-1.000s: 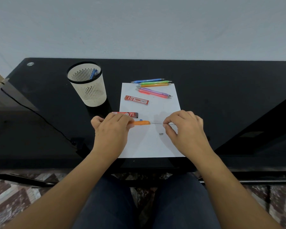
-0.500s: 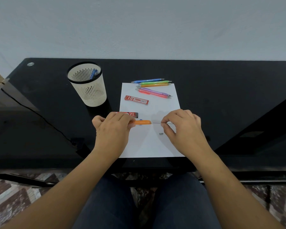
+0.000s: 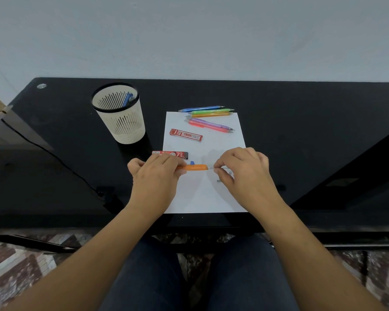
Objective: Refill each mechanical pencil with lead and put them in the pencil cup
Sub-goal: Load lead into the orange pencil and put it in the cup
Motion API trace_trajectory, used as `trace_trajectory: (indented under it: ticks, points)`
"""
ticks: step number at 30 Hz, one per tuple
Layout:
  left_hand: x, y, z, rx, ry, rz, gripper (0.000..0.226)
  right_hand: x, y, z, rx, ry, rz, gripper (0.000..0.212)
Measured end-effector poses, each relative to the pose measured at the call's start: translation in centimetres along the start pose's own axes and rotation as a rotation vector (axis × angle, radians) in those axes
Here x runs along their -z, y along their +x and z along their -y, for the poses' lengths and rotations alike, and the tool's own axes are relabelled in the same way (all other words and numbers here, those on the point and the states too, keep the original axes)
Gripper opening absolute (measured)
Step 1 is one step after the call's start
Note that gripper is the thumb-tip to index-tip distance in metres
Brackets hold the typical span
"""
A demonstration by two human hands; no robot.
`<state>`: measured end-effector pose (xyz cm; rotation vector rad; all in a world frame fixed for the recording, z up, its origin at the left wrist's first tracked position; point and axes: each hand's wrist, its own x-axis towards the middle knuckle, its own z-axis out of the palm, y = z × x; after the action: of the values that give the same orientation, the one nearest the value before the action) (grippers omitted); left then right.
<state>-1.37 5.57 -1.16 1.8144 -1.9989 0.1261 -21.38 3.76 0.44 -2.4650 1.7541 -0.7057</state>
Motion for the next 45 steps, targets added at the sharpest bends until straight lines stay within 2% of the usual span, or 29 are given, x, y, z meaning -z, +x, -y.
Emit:
trace_trajectory:
  ticks: [4, 6, 11, 17, 24, 32, 38, 45]
  points:
    - [-0.2, 0.0, 0.1, 0.038, -0.015, -0.016, 0.009, 0.6, 0.2, 0.1, -0.039, -0.074, 0.044, 0.060]
    - [-0.2, 0.0, 0.3, 0.082, 0.000, -0.031, 0.006, 1.0, 0.4, 0.0, -0.088, -0.125, 0.095, 0.068]
    - [-0.1, 0.1, 0.3, 0.238, -0.035, -0.031, 0.022, 1.4, 0.1, -0.4, -0.119, -0.160, 0.147, 0.054]
    - [-0.1, 0.1, 0.2, 0.265, -0.145, -0.100, 0.018, 0.9, 0.1, -0.1, -0.108, -0.190, 0.241, 0.028]
    - [0.1, 0.2, 0.4, 0.314, -0.288, -0.106, 0.013, 0.3, 0.0, 0.3, -0.073, -0.217, 0.278, 0.021]
    - [0.2, 0.0, 0.9, 0.070, 0.008, -0.168, 0.011, 0.0, 0.3, 0.5, -0.038, -0.294, 0.344, 0.023]
    - [0.1, -0.2, 0.8, -0.040, 0.089, -0.214, 0.008, 0.3, 0.8, 1.1, -0.025, -0.188, 0.194, 0.023]
    - [0.2, -0.3, 0.5, -0.093, 0.096, -0.208, 0.007, 0.5, 1.3, 1.3, -0.017, -0.156, 0.192, 0.022]
